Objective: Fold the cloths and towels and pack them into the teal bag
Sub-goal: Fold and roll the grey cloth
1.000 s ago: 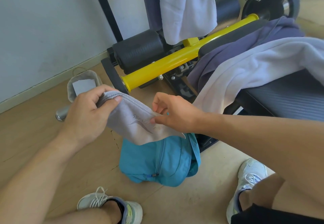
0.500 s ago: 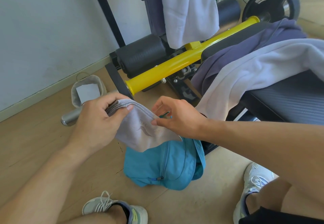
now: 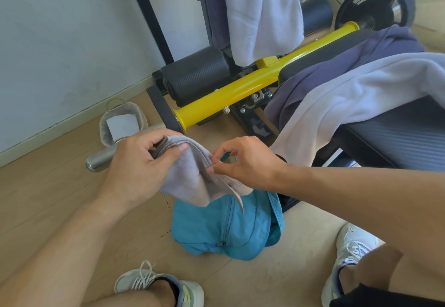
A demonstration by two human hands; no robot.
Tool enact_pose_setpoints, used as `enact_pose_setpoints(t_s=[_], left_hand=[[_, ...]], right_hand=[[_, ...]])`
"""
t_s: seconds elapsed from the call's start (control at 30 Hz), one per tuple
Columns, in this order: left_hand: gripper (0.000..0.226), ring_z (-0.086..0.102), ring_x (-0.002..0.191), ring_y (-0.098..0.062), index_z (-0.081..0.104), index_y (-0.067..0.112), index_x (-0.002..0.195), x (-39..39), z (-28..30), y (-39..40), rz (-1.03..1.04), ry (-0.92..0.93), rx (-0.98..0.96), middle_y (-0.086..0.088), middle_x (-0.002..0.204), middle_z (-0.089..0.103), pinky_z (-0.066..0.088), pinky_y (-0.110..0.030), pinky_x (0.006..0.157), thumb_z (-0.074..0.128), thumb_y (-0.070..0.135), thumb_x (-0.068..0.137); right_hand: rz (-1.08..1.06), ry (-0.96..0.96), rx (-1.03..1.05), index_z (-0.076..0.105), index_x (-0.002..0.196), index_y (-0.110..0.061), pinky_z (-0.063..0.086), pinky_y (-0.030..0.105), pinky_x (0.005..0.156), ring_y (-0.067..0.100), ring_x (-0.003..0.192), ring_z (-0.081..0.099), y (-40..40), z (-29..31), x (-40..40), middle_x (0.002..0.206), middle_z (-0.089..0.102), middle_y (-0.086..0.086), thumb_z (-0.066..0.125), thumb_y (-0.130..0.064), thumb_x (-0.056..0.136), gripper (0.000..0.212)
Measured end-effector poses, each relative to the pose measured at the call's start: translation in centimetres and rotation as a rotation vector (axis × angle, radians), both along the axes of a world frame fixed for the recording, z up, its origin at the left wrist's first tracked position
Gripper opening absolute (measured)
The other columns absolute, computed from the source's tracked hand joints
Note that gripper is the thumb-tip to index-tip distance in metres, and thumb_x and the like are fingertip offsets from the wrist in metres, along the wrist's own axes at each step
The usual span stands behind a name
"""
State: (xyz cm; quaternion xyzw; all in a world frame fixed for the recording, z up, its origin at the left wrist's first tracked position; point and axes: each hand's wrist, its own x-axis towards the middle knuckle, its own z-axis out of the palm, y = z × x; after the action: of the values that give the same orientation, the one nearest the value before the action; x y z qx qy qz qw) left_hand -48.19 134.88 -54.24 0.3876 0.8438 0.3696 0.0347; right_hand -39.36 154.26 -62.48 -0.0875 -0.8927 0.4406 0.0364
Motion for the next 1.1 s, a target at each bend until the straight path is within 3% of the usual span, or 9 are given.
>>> enact_pose_setpoints(t_s=[0.1,0.4,0.47,0.53,0.63,0.8,0.93,1.03,1.1], left_hand=[[0.024,0.065,0.088,0.004,0.069,0.044,0.089,-0.1,-0.1,-0.1,0.009,-0.016,-0.011,0.025,0.091,0.070,0.044,-0.005,0.066,0.068,0.021,0.094],[0.014,0.060,0.079,0.005,0.068,0.031,0.087,-0.7,-0.5,-0.2,-0.025,-0.084,-0.011,0.022,0.081,0.068,0.039,-0.004,0.063,0.059,0.028,0.097],[0.017,0.063,0.083,-0.003,0.070,0.030,0.089,-1.0,-0.5,-0.3,-0.051,-0.132,0.010,0.015,0.085,0.070,0.047,-0.016,0.074,0.053,0.035,0.093],[0.019,0.065,0.088,-0.014,0.070,0.031,0.092,-1.2,-0.7,-0.4,-0.081,-0.157,0.023,0.009,0.088,0.071,0.051,-0.039,0.081,0.053,0.041,0.091],[0.022,0.066,0.093,-0.019,0.070,0.033,0.094,-1.3,-0.7,-0.6,-0.116,-0.166,0.039,0.006,0.091,0.072,0.052,-0.049,0.084,0.051,0.044,0.090],[0.022,0.065,0.087,-0.019,0.069,0.029,0.091,-1.6,-0.8,-0.7,-0.105,-0.227,0.050,0.002,0.086,0.070,0.049,-0.045,0.080,0.051,0.042,0.089],[0.023,0.057,0.077,-0.025,0.063,0.020,0.082,-1.9,-1.1,-0.7,-0.006,-0.239,0.042,-0.004,0.075,0.061,0.043,-0.040,0.071,0.049,0.036,0.088],[0.022,0.048,0.066,-0.012,0.058,0.017,0.074,-1.7,-1.0,-0.4,0.078,-0.217,0.034,0.003,0.065,0.053,0.036,-0.035,0.064,0.046,0.029,0.086],[0.024,0.042,0.059,-0.007,0.055,0.013,0.070,-1.5,-1.0,0.0,0.115,-0.177,0.024,0.010,0.058,0.049,0.031,-0.032,0.059,0.050,0.030,0.087]], right_hand=[[-0.003,-0.015,-0.020,0.078,0.097,-0.033,0.054,0.037,0.090,0.003,0.092,0.064,0.1,0.1,0.0,0.103,0.075,-0.019,0.073,-0.051,0.086,0.022],[0.050,-0.094,-0.204,0.084,0.085,-0.028,0.057,0.035,0.087,0.002,0.089,0.070,0.2,1.2,-0.4,0.089,0.078,-0.017,0.086,-0.041,0.076,0.016],[0.118,-0.119,-0.258,0.084,0.084,-0.025,0.054,0.036,0.096,0.001,0.097,0.071,0.0,1.4,-0.4,0.098,0.078,-0.016,0.087,-0.037,0.076,0.015],[0.174,-0.137,-0.275,0.084,0.086,-0.023,0.051,0.037,0.100,0.002,0.099,0.070,-0.2,1.5,-0.3,0.100,0.078,-0.017,0.087,-0.036,0.077,0.016],[0.178,-0.161,-0.281,0.083,0.088,-0.020,0.054,0.040,0.096,0.005,0.088,0.070,-0.2,1.5,-0.2,0.088,0.078,-0.016,0.086,-0.035,0.077,0.019],[0.097,-0.138,-0.333,0.083,0.083,-0.018,0.057,0.037,0.092,0.010,0.080,0.072,0.2,1.6,-0.3,0.083,0.079,-0.004,0.091,-0.031,0.073,0.018],[0.062,-0.063,-0.372,0.073,0.084,-0.014,0.057,0.023,0.072,0.006,0.068,0.068,0.4,1.7,-0.3,0.076,0.077,-0.001,0.091,-0.020,0.074,0.021],[0.065,-0.047,-0.356,0.067,0.099,-0.019,0.059,0.028,0.075,0.006,0.070,0.070,0.4,1.8,-0.3,0.080,0.077,0.000,0.086,-0.019,0.079,0.028],[0.097,-0.058,-0.330,0.072,0.101,-0.021,0.060,0.027,0.078,0.004,0.072,0.069,0.2,1.7,-0.3,0.083,0.077,-0.004,0.081,-0.017,0.084,0.019]])
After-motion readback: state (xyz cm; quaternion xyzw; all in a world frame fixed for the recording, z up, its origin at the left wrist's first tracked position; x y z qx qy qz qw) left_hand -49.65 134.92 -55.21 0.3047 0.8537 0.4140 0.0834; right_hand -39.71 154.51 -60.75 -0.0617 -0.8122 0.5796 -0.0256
